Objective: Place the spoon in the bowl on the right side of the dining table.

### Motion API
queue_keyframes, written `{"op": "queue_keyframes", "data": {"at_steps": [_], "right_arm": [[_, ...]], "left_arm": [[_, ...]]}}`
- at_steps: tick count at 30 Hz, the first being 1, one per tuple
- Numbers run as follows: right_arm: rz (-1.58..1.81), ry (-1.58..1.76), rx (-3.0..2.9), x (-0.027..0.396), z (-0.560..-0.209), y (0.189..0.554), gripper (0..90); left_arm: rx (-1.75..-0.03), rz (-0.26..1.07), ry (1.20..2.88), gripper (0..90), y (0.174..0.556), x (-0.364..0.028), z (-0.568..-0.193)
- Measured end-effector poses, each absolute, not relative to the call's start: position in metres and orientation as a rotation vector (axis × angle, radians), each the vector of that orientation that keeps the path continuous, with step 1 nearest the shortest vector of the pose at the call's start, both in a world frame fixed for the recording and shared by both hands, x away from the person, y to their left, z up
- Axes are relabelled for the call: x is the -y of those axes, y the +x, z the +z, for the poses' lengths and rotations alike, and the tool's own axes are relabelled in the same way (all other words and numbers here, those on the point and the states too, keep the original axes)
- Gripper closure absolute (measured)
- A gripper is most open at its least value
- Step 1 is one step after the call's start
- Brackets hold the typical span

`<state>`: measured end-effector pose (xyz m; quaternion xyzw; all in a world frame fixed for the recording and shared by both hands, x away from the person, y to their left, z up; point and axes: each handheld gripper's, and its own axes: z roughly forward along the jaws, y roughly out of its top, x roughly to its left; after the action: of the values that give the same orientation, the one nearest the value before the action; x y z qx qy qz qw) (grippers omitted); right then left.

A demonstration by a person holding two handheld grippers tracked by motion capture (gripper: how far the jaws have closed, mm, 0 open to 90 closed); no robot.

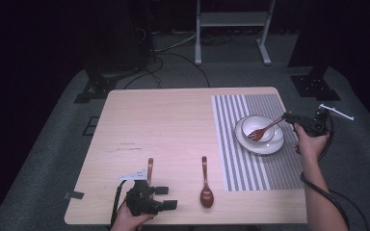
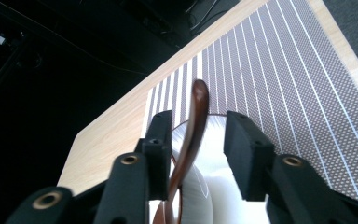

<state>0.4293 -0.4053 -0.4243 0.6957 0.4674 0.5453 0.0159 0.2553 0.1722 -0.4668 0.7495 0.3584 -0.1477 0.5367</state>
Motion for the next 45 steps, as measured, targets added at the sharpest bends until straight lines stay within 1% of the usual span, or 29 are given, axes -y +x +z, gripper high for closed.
{"op": "queue_keyframes", "data": {"at_steps": [10,22,31,45], "right_arm": [[1.720,2.165,-1.481,0.407,-0.433,0.422,49.4],[1.746,2.107,-1.530,0.404,-0.430,0.411,41.5],[1.749,2.081,-1.591,0.397,-0.431,0.400,38.9],[1.750,2.044,-1.669,0.390,-0.432,0.387,38.3]], "left_arm": [[-0.856,-0.347,1.784,7.1,0.255,-0.173,-0.467],[-0.853,-0.337,1.790,7.1,0.252,-0.174,-0.466],[-0.855,-0.336,1.790,7.1,0.251,-0.174,-0.466],[-0.853,-0.331,1.789,7.1,0.251,-0.175,-0.465]]}}
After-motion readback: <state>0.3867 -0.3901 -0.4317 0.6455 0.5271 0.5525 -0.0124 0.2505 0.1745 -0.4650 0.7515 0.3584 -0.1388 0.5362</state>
